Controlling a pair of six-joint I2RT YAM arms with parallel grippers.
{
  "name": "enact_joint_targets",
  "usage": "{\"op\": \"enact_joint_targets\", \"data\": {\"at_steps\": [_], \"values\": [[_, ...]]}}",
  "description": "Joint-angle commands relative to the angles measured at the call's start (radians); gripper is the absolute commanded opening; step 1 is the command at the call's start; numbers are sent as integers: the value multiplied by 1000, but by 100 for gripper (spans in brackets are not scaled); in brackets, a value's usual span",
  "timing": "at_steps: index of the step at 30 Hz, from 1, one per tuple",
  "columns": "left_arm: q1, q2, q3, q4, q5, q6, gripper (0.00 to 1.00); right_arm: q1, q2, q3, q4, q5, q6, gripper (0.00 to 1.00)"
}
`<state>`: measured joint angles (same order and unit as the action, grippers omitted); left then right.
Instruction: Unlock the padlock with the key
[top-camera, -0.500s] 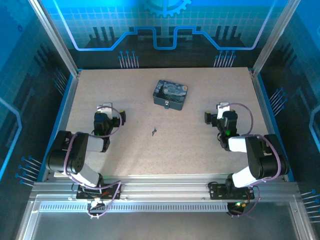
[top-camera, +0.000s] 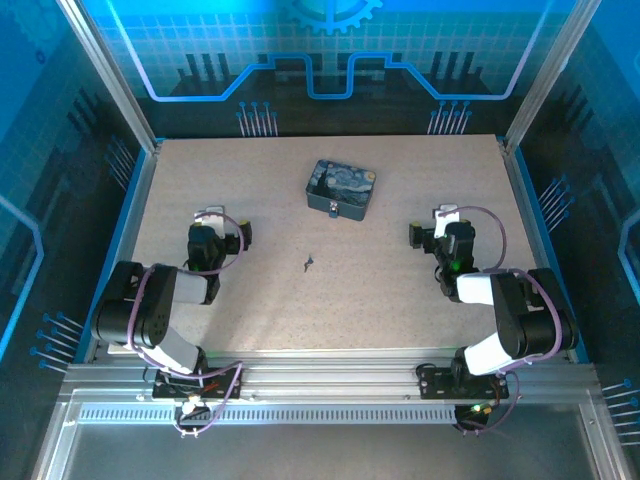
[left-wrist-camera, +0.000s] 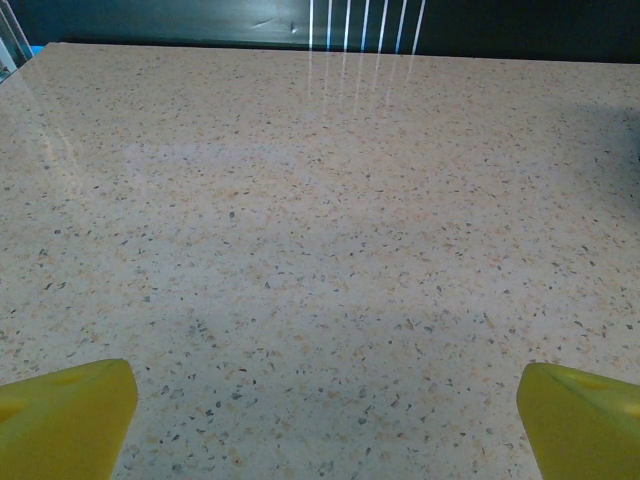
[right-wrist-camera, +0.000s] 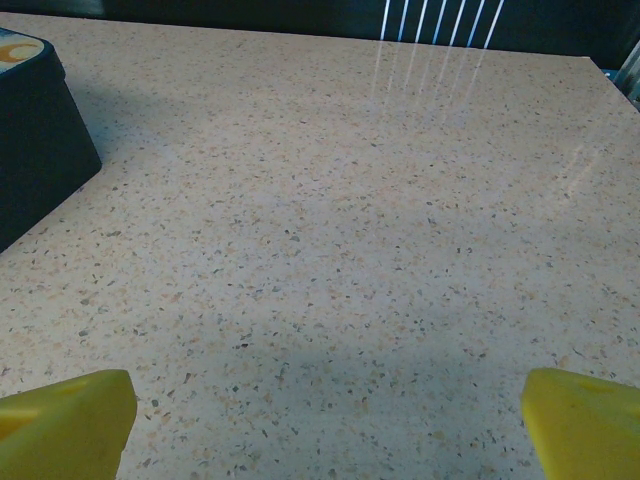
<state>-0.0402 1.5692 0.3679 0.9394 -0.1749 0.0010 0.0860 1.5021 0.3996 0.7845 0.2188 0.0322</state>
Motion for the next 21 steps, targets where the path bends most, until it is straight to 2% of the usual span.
{"op": "enact_joint_targets", "data": {"at_steps": [1,9,13,21], "values": [[8,-15,9,-2,24,9,99,0,1,16,1,-7,-12,100],[5,-14,5,6,23,12,99,-14,0,18,-3,-38,-8,100],[9,-15,11,-6,37,8,99,-35,0,49,-64,-202,-48,100],[10,-15,9,-3,37,10,99,-49,0,47,-59,-227,-41,100]]}}
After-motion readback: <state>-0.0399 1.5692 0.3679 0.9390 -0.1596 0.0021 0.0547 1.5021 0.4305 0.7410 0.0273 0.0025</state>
